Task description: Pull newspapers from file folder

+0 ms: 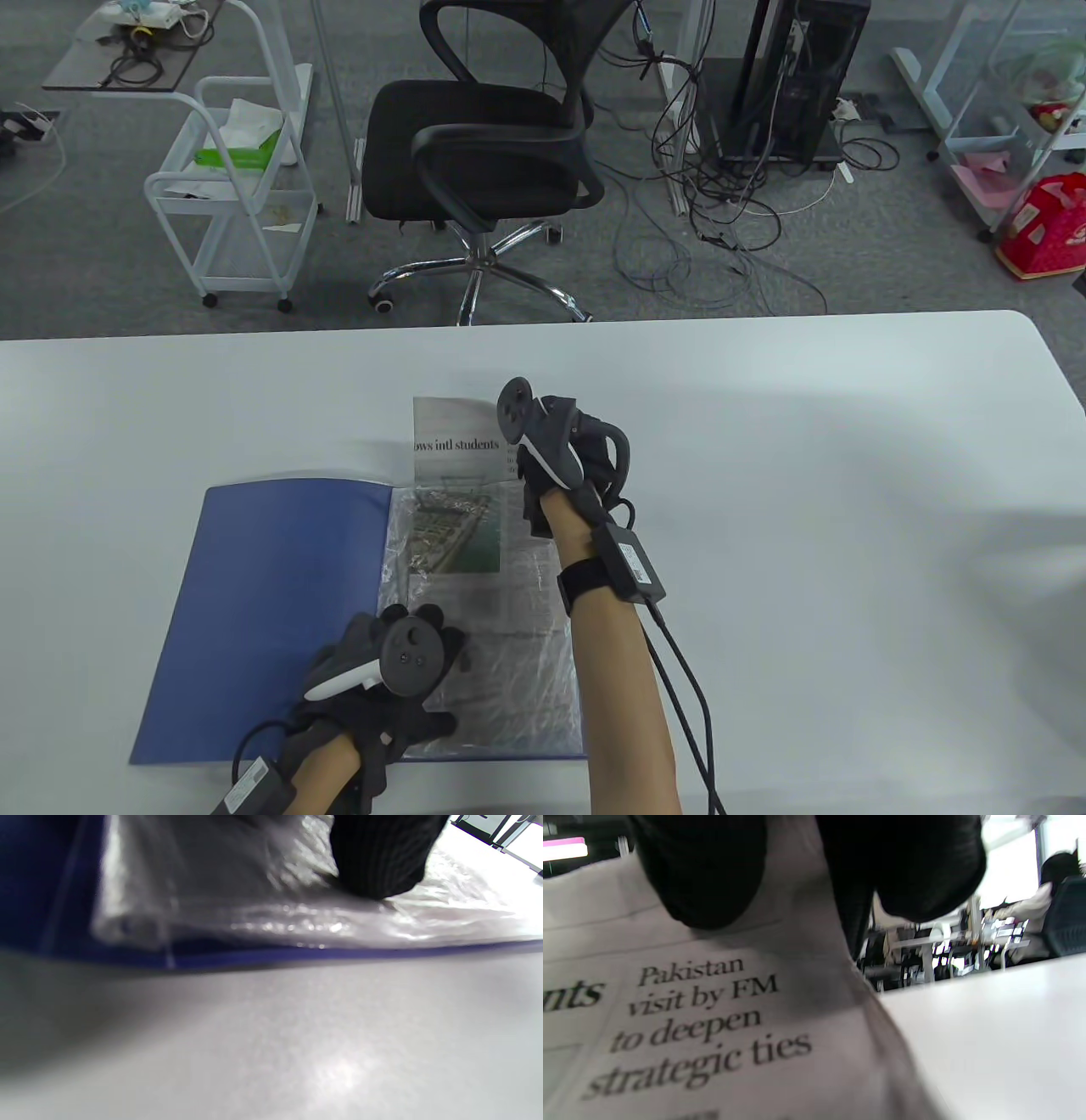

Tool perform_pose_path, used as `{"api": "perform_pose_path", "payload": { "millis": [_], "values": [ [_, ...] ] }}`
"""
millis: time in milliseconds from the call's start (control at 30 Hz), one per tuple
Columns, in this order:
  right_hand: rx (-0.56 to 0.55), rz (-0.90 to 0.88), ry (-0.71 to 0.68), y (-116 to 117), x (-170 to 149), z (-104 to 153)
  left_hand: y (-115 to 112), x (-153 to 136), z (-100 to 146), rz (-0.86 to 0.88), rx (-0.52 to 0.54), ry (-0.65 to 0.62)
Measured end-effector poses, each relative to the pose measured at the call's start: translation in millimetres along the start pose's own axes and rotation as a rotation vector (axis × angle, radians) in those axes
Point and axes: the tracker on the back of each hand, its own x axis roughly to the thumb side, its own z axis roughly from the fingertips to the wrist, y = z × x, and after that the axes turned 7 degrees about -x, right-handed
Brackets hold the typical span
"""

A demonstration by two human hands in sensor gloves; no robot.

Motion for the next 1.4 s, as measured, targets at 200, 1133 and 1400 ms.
{"api": "perform_pose_path", "payload": {
  "millis": [200, 1133, 1400],
  "values": [
    [-0.195, -0.193, 0.079, -57.9, -27.3, -16.5, 0.2, -0.1, -0.7, 0.003, -0.012, 0.005],
    [0.001, -0.307, 0.720, -28.8, -342.4, 70.3, -0.2, -2.0, -2.0, 0.048, -0.010, 0.008],
    [-0.035, -0.068, 0.499, -35.2, -327.8, 72.2, -0.2, -2.3, -2.2, 0.055, -0.013, 0.011]
  ]
}}
